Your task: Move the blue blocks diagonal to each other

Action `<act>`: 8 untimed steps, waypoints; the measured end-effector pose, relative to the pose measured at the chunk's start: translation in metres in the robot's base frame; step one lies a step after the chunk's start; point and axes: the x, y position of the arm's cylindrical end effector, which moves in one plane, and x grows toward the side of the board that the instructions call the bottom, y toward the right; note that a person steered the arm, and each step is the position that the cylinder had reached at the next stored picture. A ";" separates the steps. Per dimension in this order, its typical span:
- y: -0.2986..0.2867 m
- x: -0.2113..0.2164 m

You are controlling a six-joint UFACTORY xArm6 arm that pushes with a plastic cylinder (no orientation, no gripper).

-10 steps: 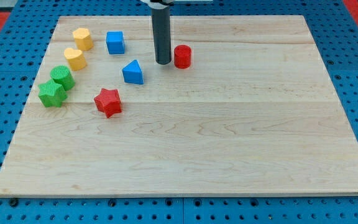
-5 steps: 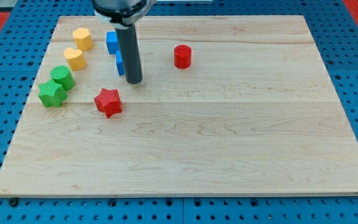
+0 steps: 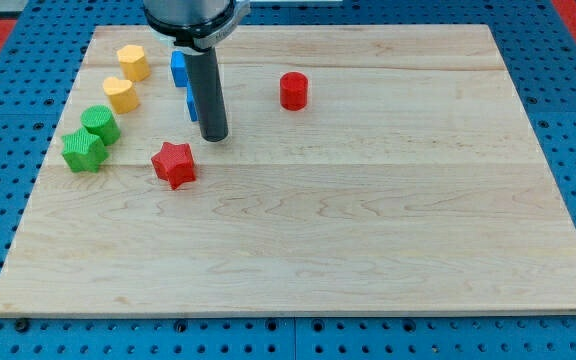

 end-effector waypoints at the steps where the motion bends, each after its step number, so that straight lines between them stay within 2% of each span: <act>1: 0.003 0.004; 2: 0.109 -0.006; 3: 0.138 -0.104; 4: 0.067 -0.146; 5: -0.018 -0.145; 6: -0.066 -0.145; 7: -0.073 -0.131; 8: -0.025 -0.131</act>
